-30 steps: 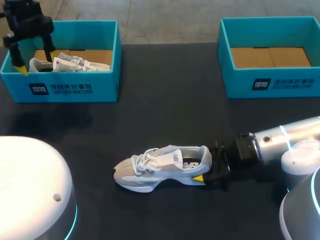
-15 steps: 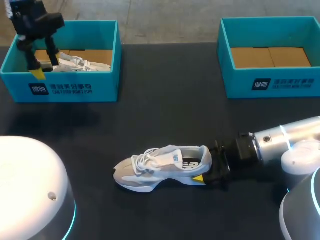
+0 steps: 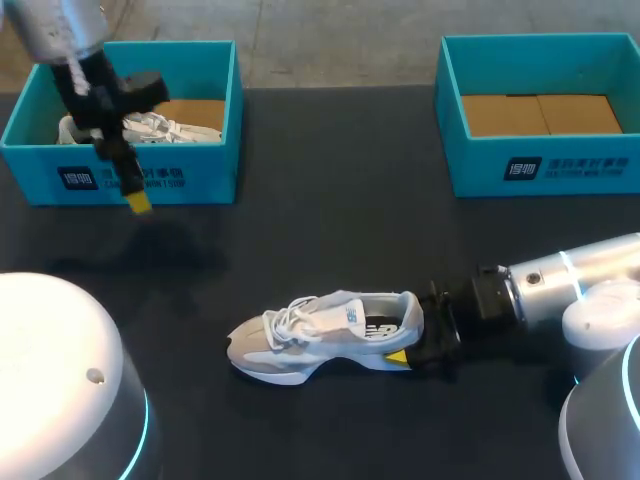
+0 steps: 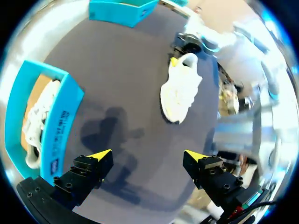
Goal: Take the shoe out of the shoebox, open the shoe tongue, remove and reinsert the insole, then place the shoe into the shoebox
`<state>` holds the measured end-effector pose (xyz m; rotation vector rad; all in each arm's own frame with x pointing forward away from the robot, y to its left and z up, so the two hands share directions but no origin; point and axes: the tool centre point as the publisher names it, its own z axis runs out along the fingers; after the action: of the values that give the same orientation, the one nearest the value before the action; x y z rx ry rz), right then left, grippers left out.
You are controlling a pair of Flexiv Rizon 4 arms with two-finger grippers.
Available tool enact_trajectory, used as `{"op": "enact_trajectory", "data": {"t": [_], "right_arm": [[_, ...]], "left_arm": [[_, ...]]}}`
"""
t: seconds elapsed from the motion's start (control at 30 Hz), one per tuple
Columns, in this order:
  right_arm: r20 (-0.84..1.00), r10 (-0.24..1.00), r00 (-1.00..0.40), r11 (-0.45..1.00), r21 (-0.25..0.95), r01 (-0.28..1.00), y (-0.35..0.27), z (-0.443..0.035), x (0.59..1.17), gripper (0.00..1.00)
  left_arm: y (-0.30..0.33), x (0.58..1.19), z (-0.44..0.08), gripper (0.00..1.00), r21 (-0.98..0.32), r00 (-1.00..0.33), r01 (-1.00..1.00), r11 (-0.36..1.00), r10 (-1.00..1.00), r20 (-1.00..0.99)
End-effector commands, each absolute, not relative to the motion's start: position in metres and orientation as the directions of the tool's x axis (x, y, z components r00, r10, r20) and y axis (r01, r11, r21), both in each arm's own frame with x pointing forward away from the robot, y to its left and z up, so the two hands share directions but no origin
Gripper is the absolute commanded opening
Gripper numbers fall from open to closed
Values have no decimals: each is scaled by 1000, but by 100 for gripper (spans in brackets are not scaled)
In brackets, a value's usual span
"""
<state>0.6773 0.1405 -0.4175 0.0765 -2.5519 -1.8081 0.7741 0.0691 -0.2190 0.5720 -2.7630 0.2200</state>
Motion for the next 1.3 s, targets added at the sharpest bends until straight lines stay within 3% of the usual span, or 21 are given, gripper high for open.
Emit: {"op": "enact_trajectory", "data": {"t": [0.03,0.43,0.53,0.7,0.87,0.93,1.03,1.3], "right_arm": [[-19,-45,-999,333,942,-32,142,-417,676,0],[-19,-45,-999,333,942,-32,142,-417,676,0],[-19,-45,-999,333,942,-32,142,-417,676,0],[-19,-45,-999,333,942,-32,142,-417,676,0],[-19,-45,-999,333,942,-32,142,-417,676,0],[-19,-45,-999,333,942,-32,142,-417,676,0],[-19,-45,-999,333,942,-32,142,-417,676,0],[-19,-45,-999,333,942,-32,142,-417,676,0]], "left_arm": [[60,758,-226,100,-83,-780,-626,775,-621,83],[60,758,-226,100,-83,-780,-626,775,-621,83],[43,742,-231,100,-9,-670,-727,686,-708,222],[14,725,-235,100,160,-439,-855,493,-854,280],[-8,706,-239,100,160,-326,-919,360,-923,205],[-20,702,-244,100,111,-245,-959,261,-960,134],[-40,704,-253,100,156,-72,-984,88,-992,104],[-44,704,-255,100,135,-62,-988,75,-993,96]]}}
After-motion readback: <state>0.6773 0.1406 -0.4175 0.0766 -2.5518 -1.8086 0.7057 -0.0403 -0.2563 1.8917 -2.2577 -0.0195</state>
